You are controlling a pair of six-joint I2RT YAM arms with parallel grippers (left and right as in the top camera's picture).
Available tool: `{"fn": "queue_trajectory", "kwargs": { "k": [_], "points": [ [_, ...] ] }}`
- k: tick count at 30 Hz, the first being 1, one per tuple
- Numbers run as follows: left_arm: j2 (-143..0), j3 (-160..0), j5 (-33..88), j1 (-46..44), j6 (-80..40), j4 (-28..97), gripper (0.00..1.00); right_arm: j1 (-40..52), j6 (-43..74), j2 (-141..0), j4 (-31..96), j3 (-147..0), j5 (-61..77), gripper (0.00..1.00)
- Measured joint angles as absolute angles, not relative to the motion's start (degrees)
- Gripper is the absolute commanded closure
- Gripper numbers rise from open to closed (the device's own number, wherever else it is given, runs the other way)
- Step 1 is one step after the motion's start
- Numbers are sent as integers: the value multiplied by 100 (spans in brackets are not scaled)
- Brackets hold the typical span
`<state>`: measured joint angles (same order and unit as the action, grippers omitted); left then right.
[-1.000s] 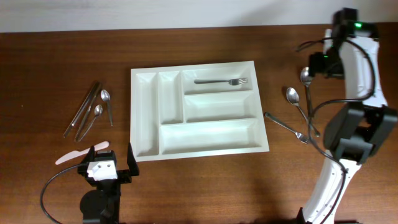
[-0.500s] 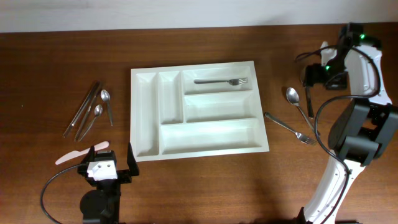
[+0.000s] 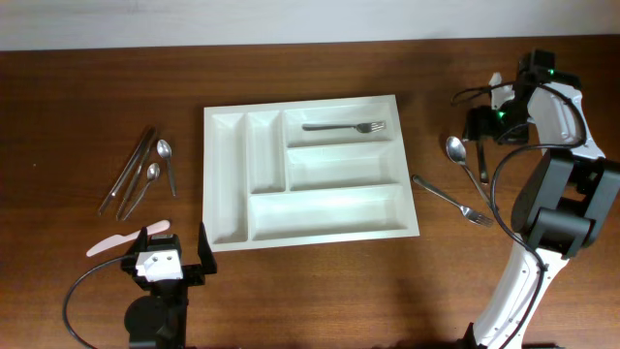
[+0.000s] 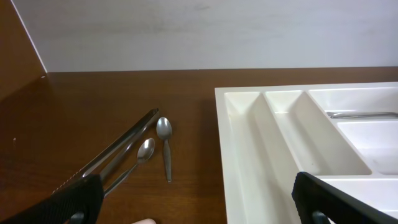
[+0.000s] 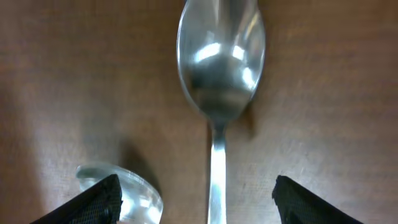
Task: Pack container
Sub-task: 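Lower the right gripper and grasp the silver spoon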
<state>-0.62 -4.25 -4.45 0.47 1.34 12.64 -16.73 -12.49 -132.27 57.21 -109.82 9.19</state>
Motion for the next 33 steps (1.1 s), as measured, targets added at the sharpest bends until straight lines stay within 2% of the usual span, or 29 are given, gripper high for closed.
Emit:
{"fn": "queue_trajectory", "kwargs": {
  "k": [8, 11, 22, 30, 33],
  "points": [
    [-62, -425, -445, 47, 134, 1264, 1, -1673, -1245, -13496, 5540, -10980, 921, 25],
    [-62, -425, -445, 47, 134, 1267, 1, -1673, -1208, -13550, 5494, -10982, 917, 30],
    [-62, -425, -445, 47, 134, 1267, 1, -1673, -930, -13572, 5406, -10982, 775, 57],
    [-62, -425, -445, 47, 134, 1264, 1, -1673, -869, -13583, 5411, -10982, 692, 94],
    [-62, -425, -445, 47, 134, 1267, 1, -1673, -880, -13592, 5408, -10982, 690, 96]
  ]
}}
